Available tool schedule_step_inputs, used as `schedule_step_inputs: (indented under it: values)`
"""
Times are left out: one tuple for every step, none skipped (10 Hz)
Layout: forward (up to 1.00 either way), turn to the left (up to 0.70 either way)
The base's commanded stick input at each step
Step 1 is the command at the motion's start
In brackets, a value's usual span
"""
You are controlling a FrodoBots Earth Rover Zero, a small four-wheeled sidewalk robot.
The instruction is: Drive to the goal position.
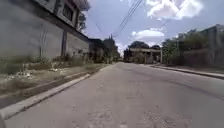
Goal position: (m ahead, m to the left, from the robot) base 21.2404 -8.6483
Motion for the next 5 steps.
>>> schedule_step_inputs:
  values:
    - [1.0, 0.0]
    - [1.0, 0.0]
    - [1.0, 0.0]
    - [1.0, 0.0]
    - [1.0, -0.04]
